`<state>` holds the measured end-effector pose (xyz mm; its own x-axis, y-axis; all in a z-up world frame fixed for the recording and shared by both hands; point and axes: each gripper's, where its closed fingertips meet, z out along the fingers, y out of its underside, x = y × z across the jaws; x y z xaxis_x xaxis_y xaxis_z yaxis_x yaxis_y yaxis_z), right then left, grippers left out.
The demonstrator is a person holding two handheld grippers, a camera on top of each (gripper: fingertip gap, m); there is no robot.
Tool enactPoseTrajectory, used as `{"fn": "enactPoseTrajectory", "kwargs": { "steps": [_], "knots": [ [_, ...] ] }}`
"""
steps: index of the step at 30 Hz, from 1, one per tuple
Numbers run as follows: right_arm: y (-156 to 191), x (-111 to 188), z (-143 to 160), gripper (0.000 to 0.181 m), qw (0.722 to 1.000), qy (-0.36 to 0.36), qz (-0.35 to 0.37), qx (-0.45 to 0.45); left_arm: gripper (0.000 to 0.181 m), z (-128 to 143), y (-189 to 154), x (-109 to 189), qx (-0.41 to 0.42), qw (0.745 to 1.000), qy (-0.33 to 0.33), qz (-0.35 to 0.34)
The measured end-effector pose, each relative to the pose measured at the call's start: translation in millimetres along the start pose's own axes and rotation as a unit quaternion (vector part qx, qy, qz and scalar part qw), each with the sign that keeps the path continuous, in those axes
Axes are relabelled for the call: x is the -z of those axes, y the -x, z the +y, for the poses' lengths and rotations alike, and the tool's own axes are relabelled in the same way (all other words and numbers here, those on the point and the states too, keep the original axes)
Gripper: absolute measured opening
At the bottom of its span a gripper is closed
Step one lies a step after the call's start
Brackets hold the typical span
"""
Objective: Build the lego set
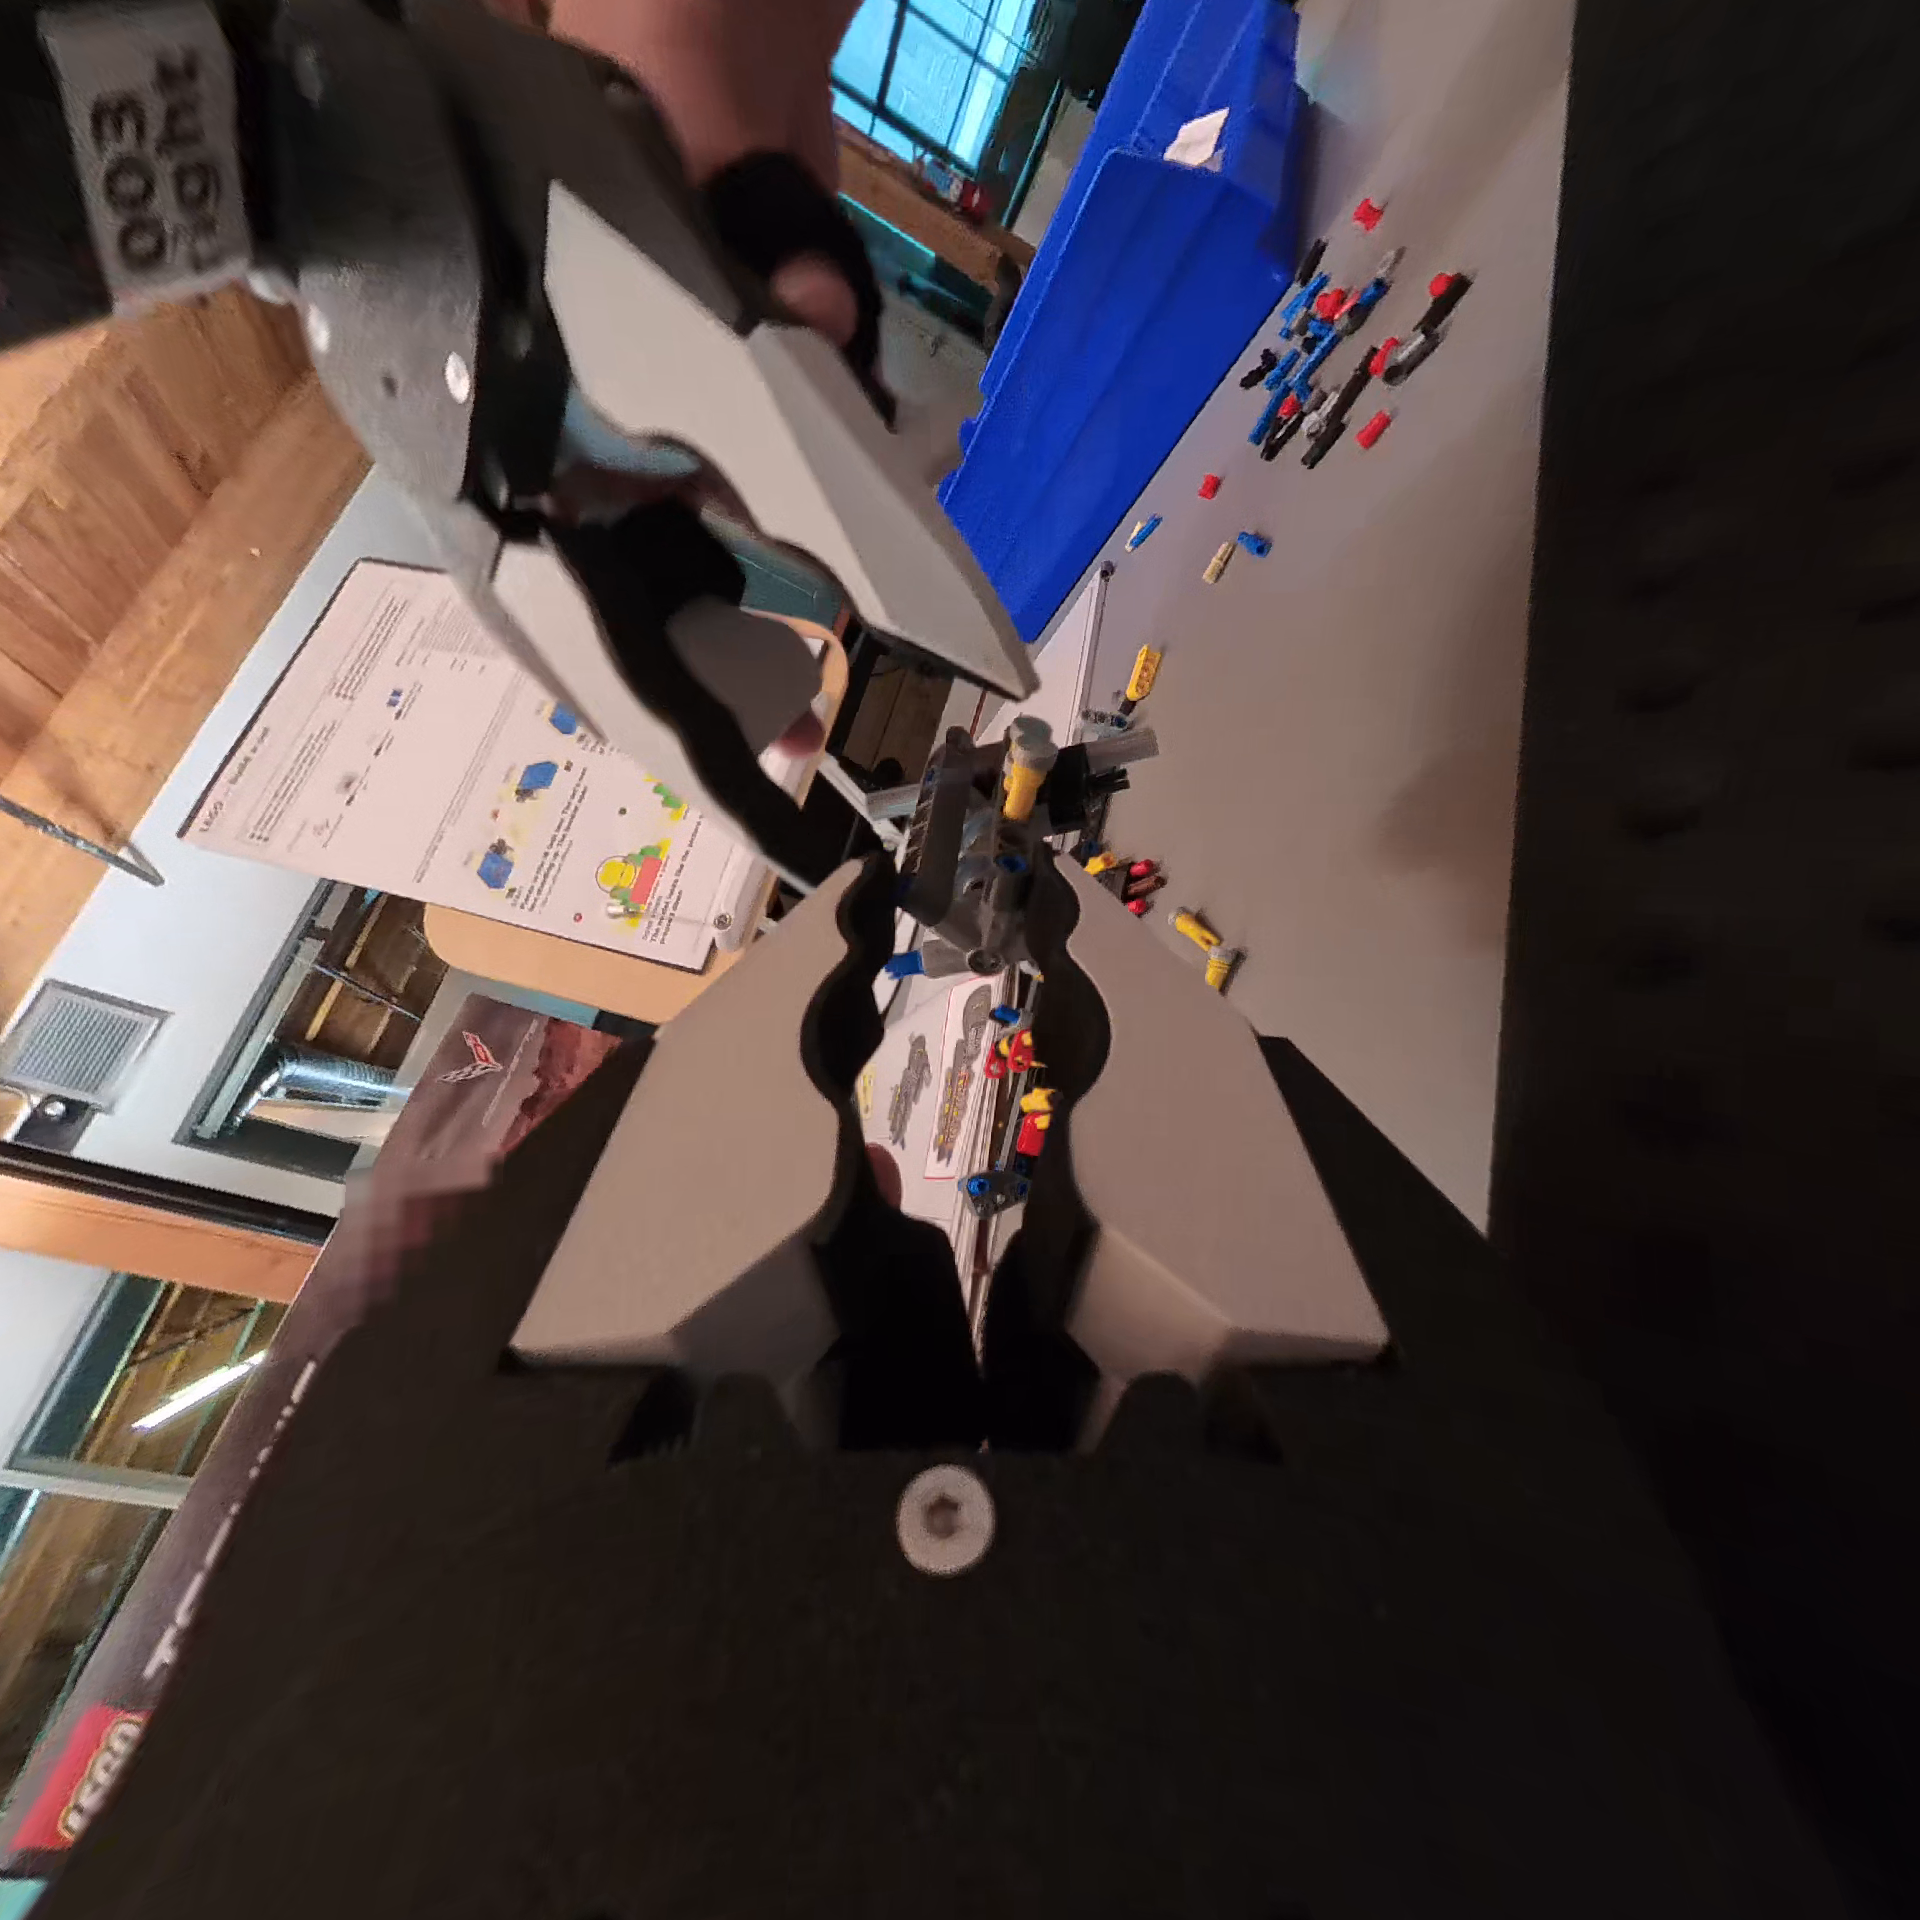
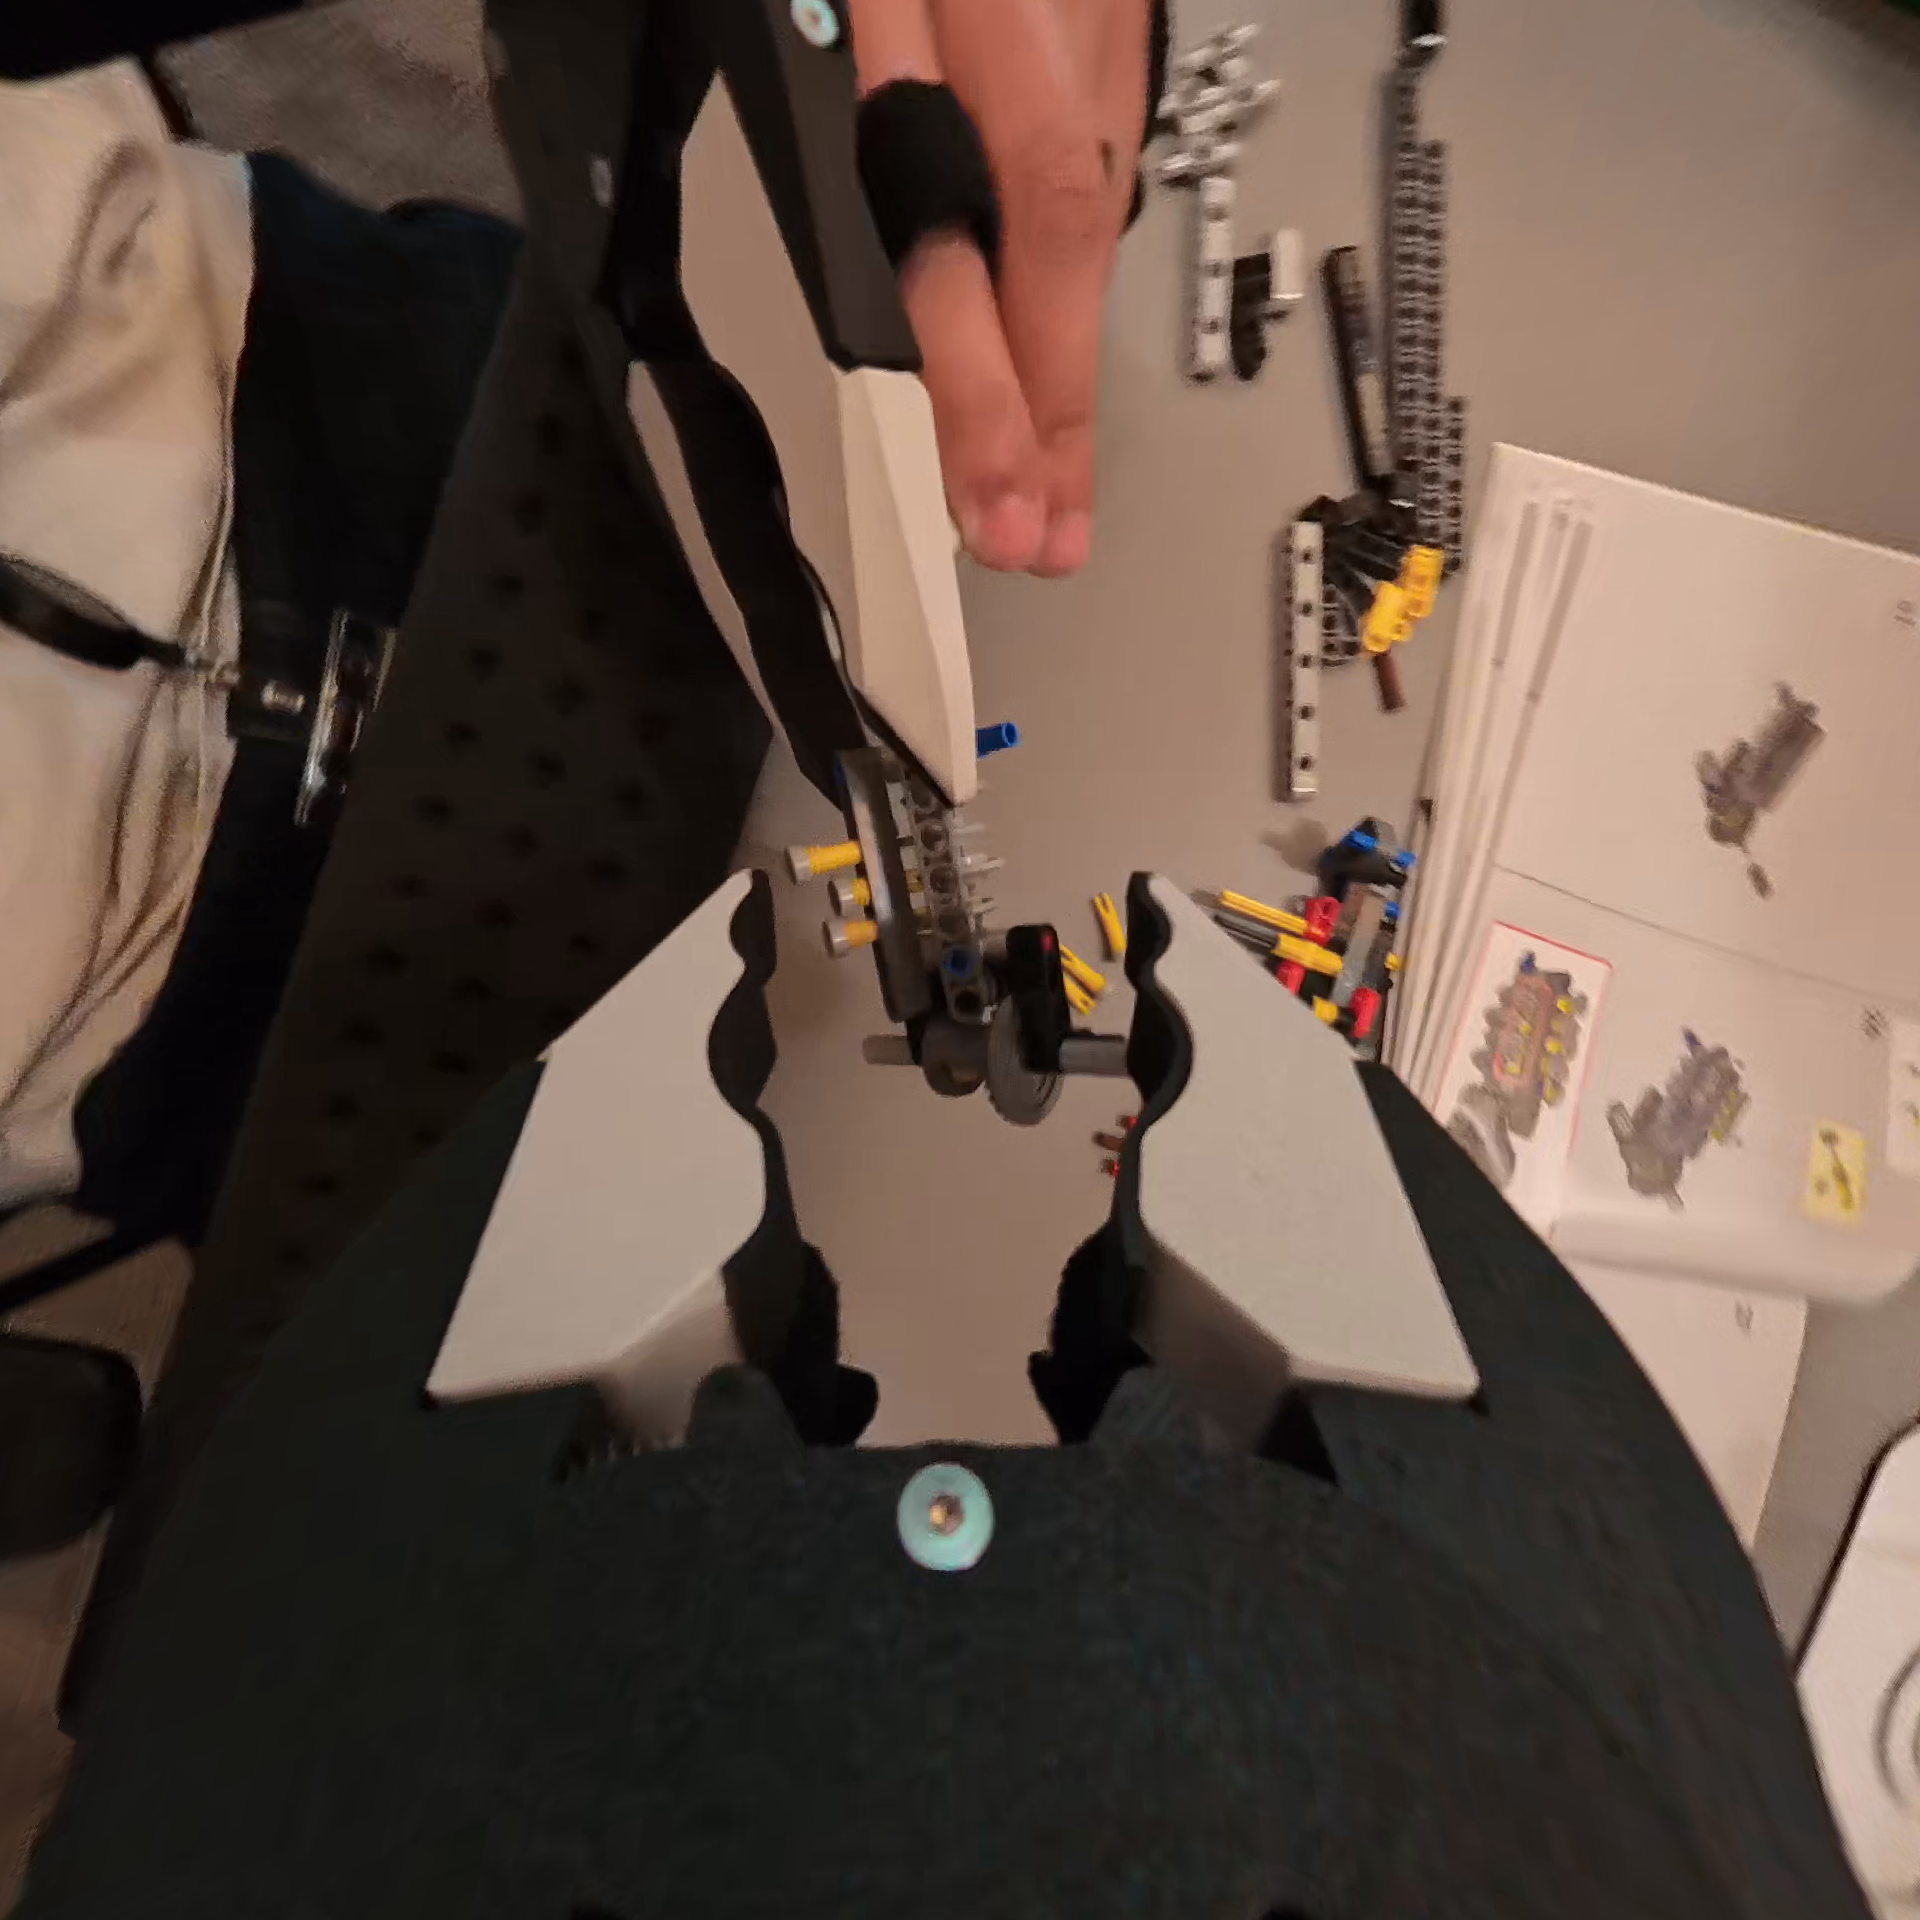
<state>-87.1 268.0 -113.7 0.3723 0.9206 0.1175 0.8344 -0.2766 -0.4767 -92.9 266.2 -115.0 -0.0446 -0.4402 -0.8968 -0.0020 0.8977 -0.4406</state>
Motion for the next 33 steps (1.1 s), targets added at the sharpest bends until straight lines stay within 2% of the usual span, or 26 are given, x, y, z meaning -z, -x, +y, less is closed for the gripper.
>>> {"fn": "enactPoseTrajectory", "kwargs": {
  "steps": [4, 5, 13, 33],
  "knots": [
    [13.7, -17.8, 6.5, 0.070, 0.994, 0.048, -0.102, 0.010, 0.023, 3.9, -6.2, -1.6, -0.026, 1.000, 0.012, 0.005],
    [12.6, -21.1, 6.5, 0.070, 0.993, 0.054, -0.107, 0.011, 0.023, 4.8, -7.2, -1.8, -0.028, 0.999, 0.014, 0.007],
    [13.8, -35.9, 14.7, 0.049, 0.988, 0.094, -0.110, 0.055, 0.023, 5.7, -8.7, -1.9, -0.022, 1.000, 0.016, 0.014],
    [17.0, -33.1, 14.2, 0.042, 0.984, 0.095, -0.117, 0.096, 0.023, 2.4, -8.2, -1.6, -0.064, 0.998, 0.024, -0.005]
  ]
}}
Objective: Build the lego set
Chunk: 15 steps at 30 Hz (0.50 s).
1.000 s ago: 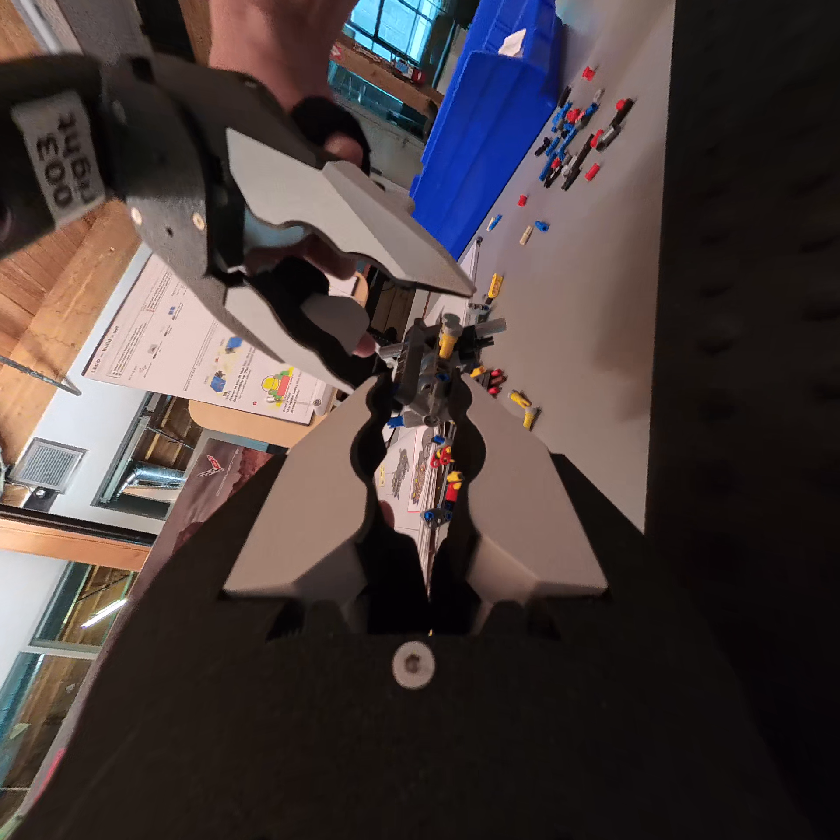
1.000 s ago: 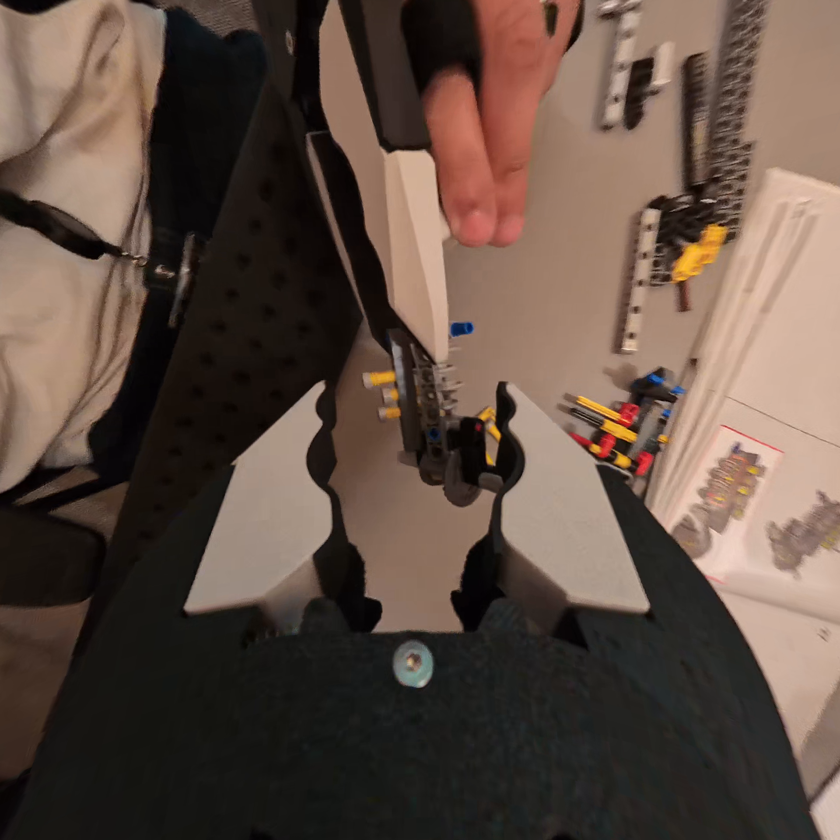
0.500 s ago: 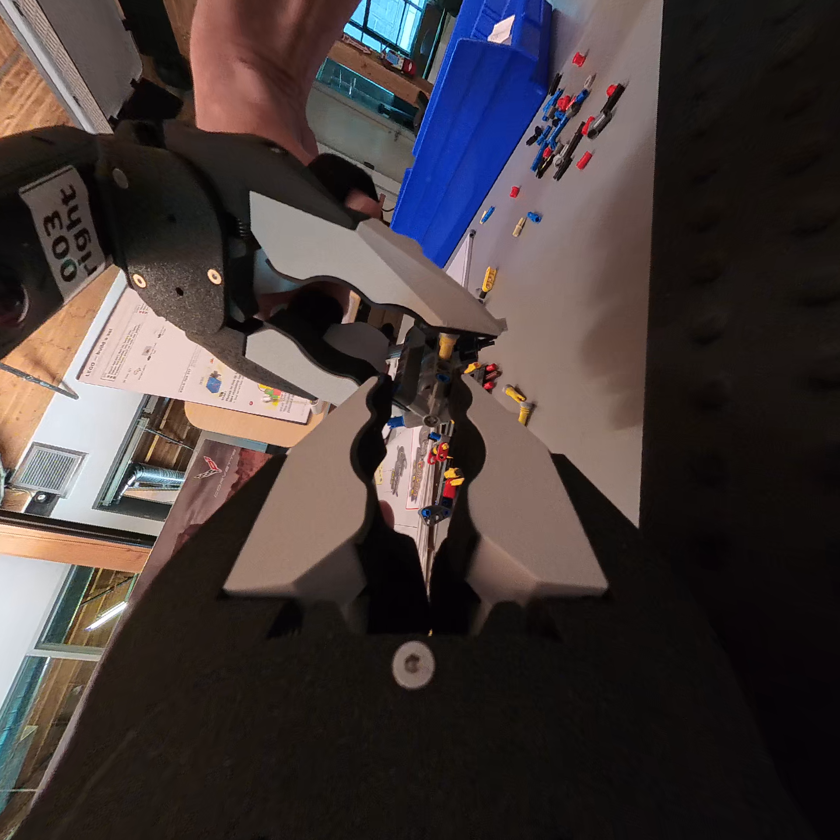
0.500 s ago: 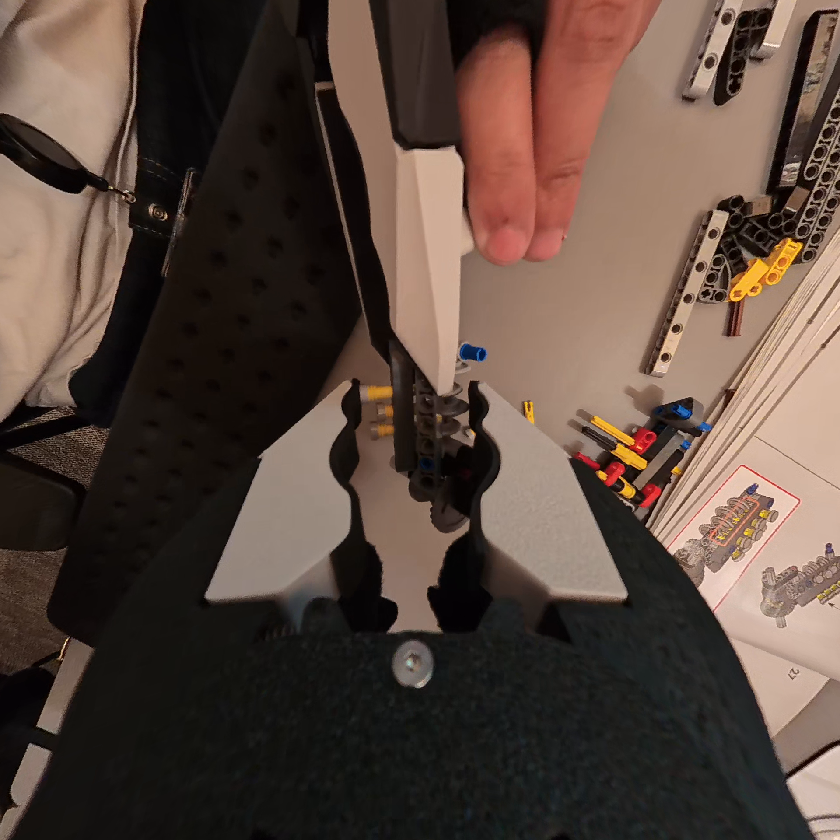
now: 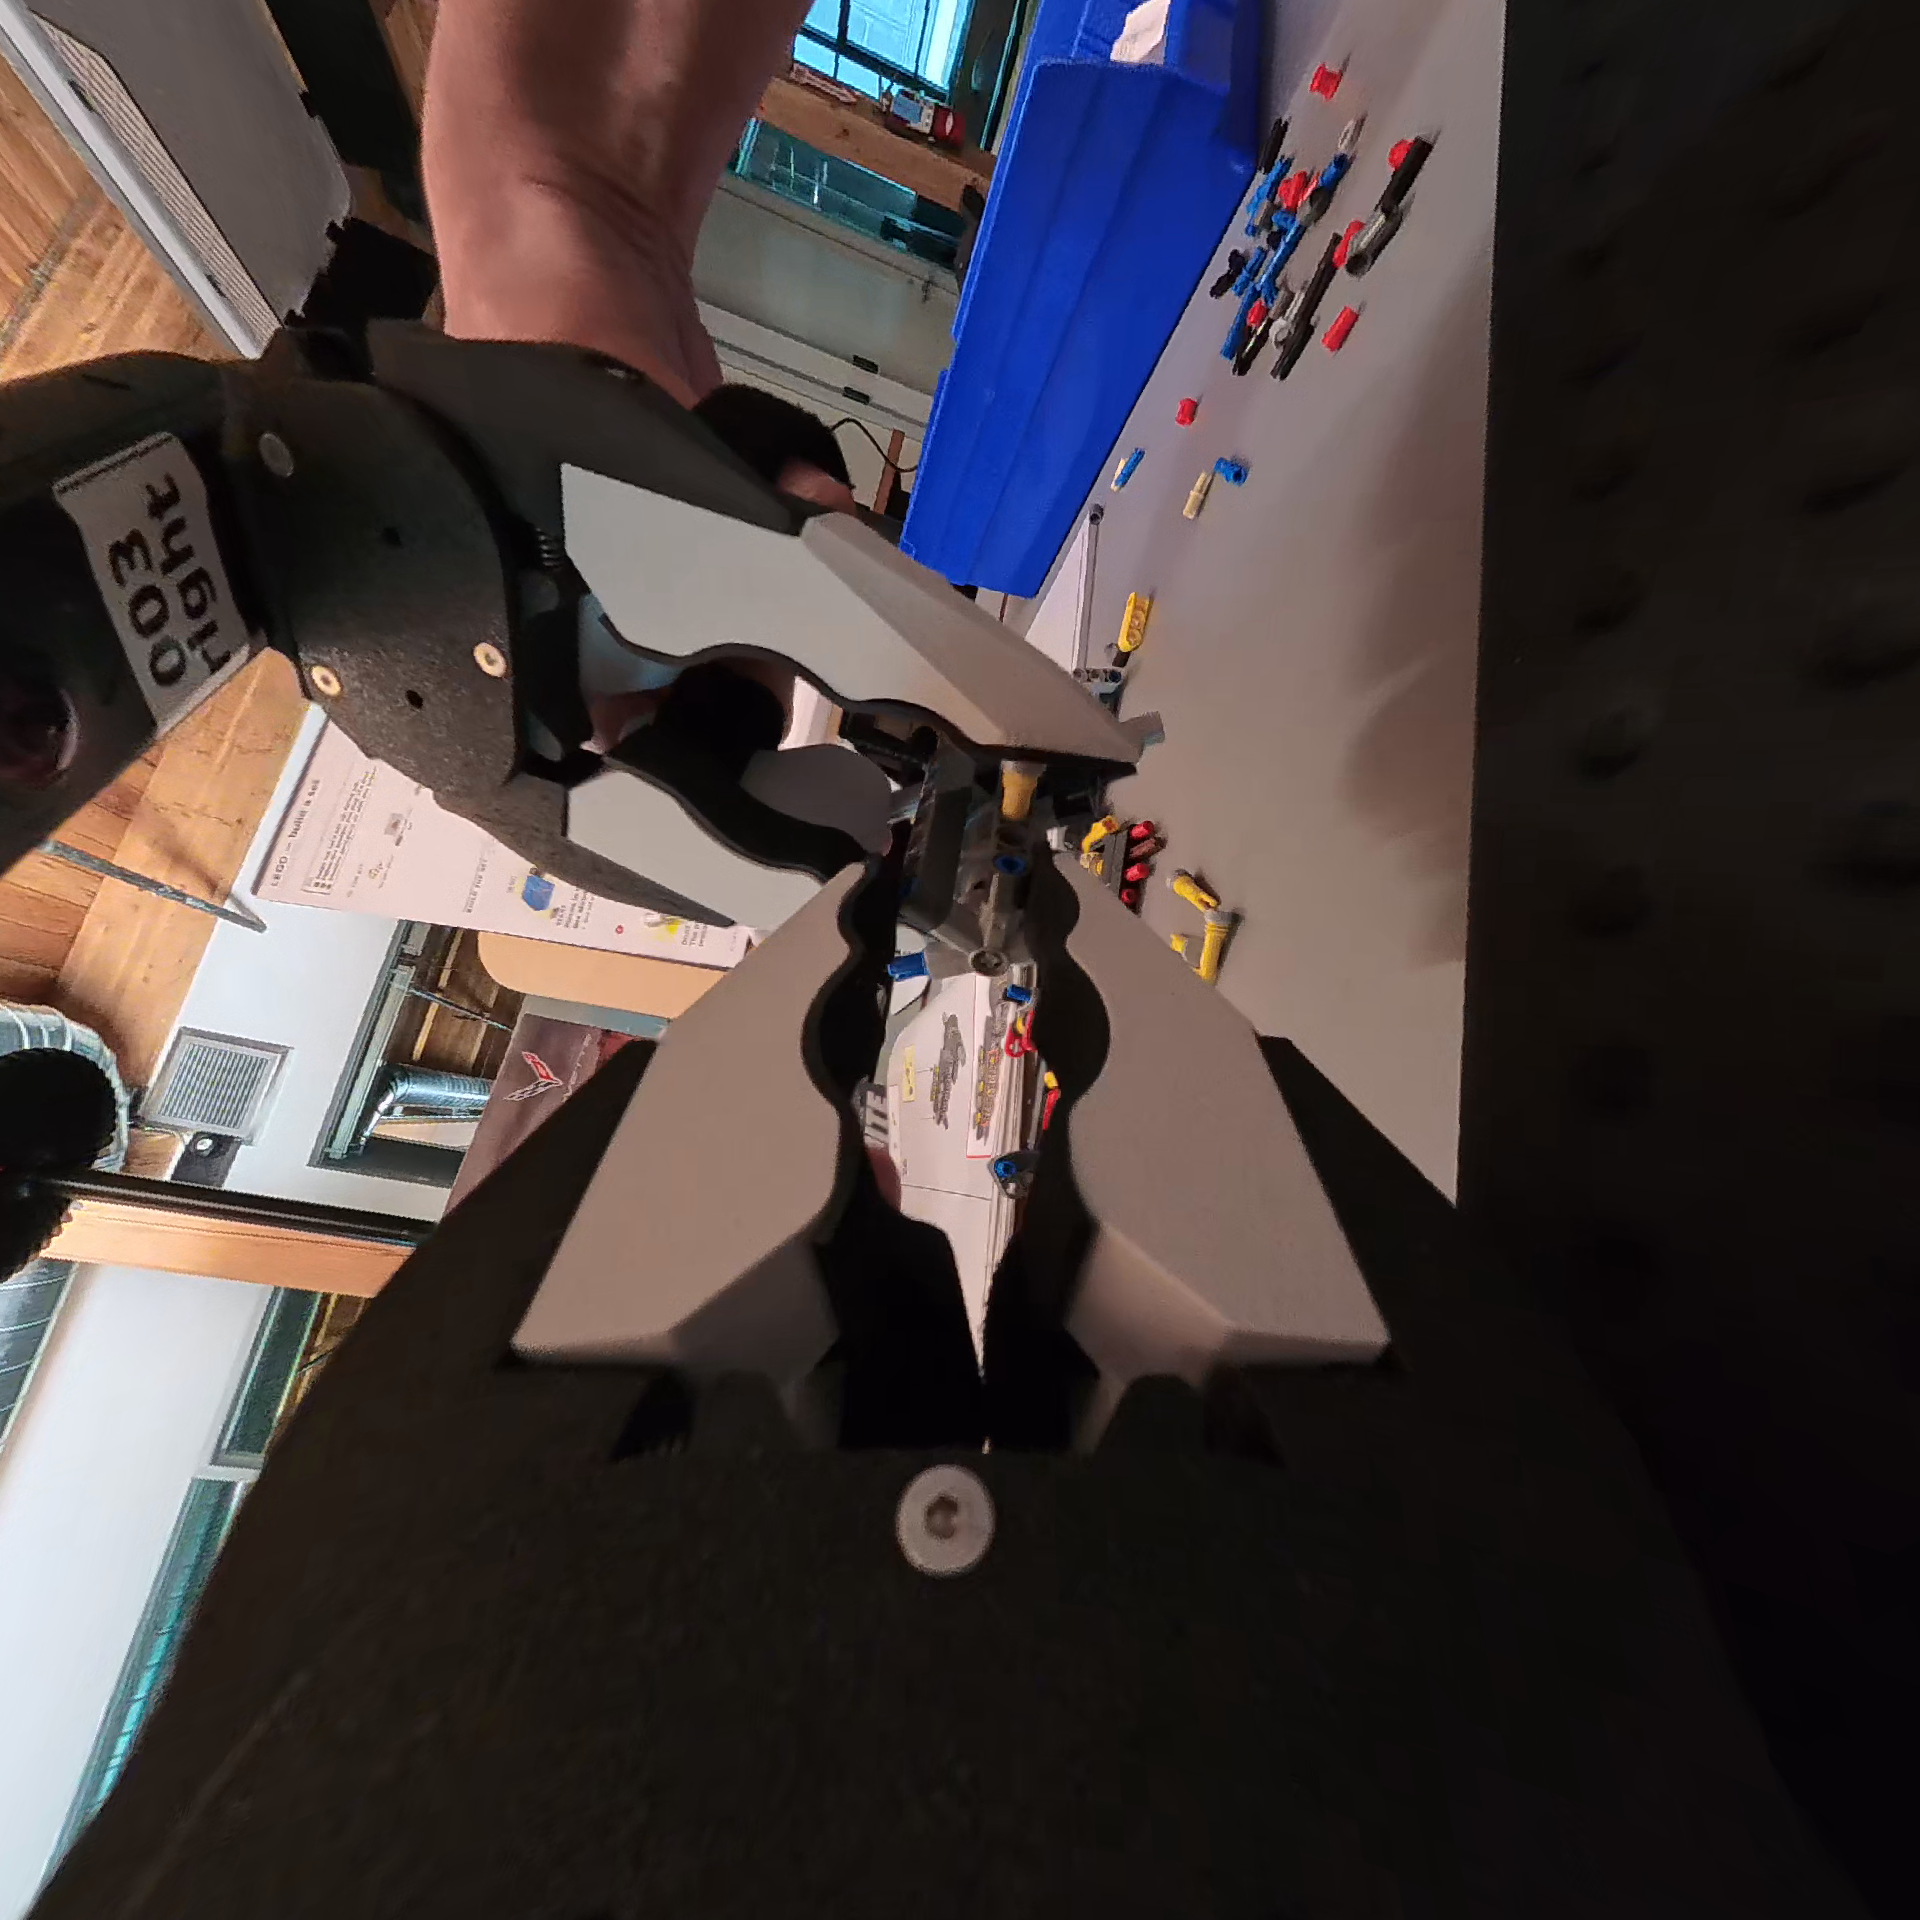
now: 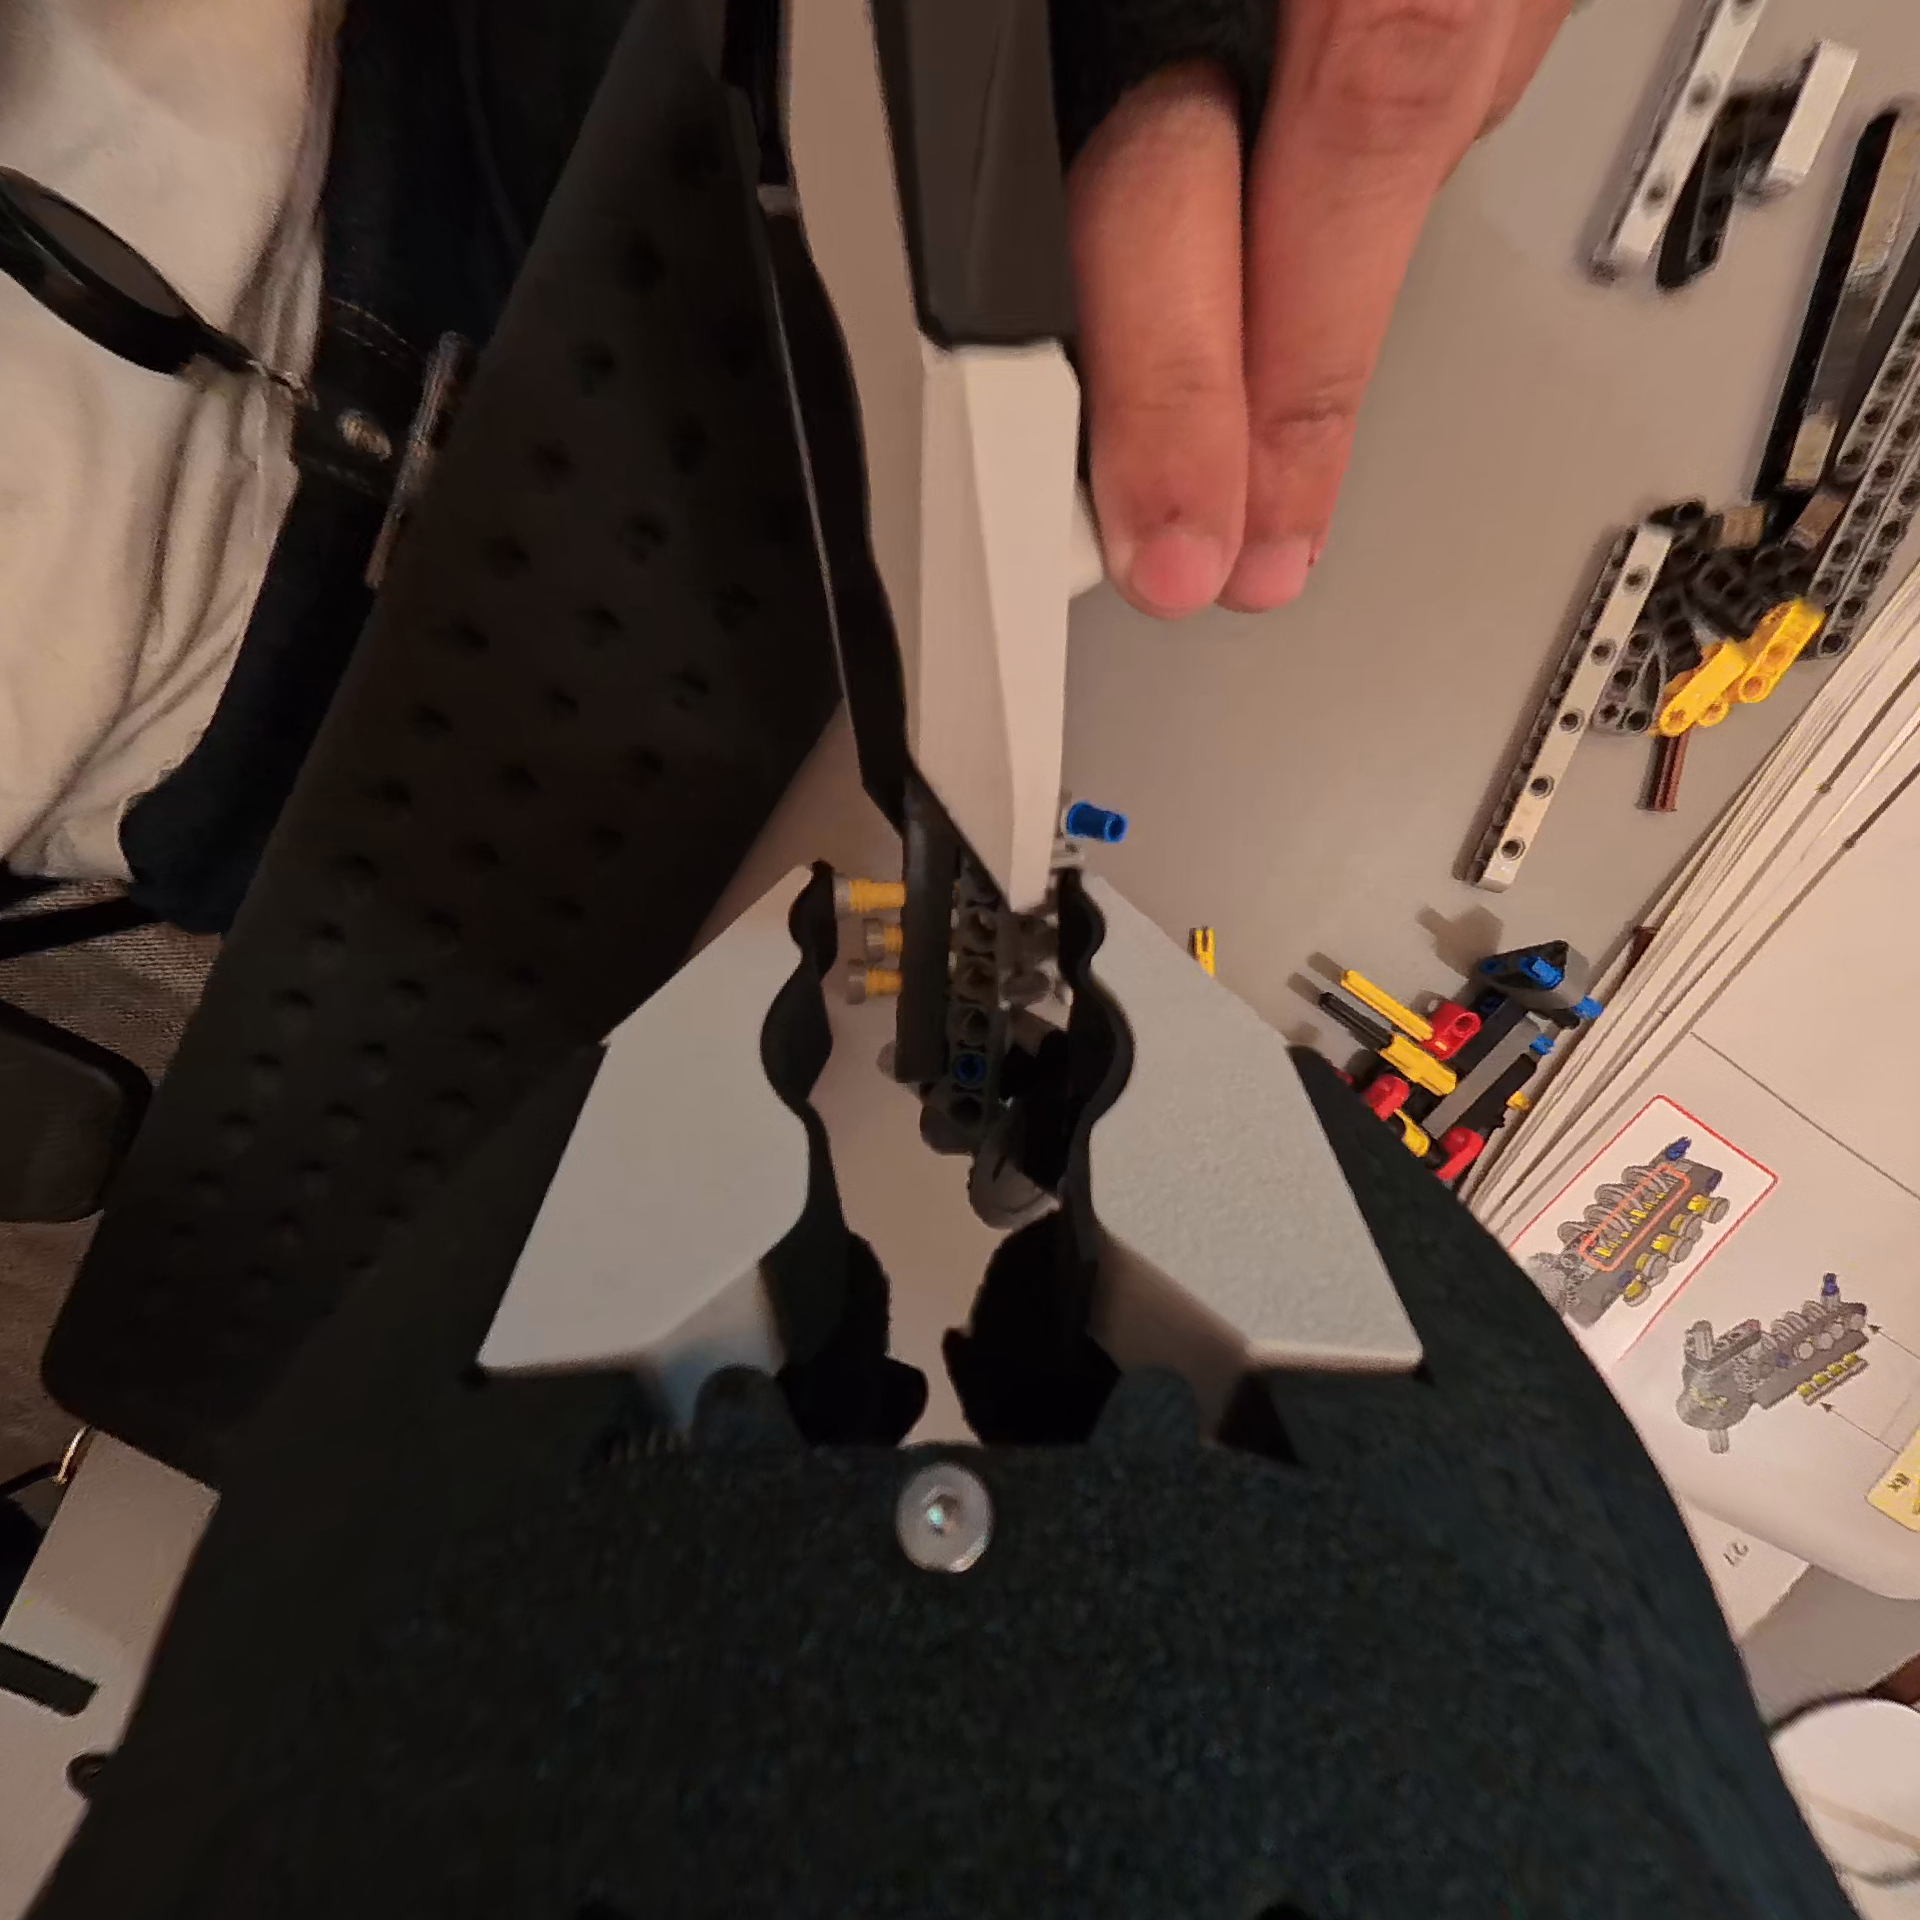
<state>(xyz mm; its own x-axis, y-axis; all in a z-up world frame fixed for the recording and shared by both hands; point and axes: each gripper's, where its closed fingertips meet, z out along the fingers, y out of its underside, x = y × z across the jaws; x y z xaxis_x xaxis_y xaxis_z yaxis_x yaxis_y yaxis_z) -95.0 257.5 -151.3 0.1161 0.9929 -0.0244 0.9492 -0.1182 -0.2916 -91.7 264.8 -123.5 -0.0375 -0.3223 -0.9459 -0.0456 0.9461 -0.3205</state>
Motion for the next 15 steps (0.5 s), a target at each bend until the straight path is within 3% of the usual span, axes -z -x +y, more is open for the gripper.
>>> {"fn": "enactPoseTrajectory", "kwargs": {
  "steps": [12, 15],
  "knots": [
    [-5.4, 0.8, -1.1, 0.041, 0.999, -0.020, 0.013, -0.028, 0.023, 3.5, 1.5, -1.7, 0.004, 1.000, 0.008, -0.005],
    [-13.0, 9.1, -5.8, 0.055, 0.997, -0.051, 0.034, -0.045, 0.023, 6.1, 1.2, -0.6, 0.026, 1.000, 0.007, 0.001]
  ]
}}
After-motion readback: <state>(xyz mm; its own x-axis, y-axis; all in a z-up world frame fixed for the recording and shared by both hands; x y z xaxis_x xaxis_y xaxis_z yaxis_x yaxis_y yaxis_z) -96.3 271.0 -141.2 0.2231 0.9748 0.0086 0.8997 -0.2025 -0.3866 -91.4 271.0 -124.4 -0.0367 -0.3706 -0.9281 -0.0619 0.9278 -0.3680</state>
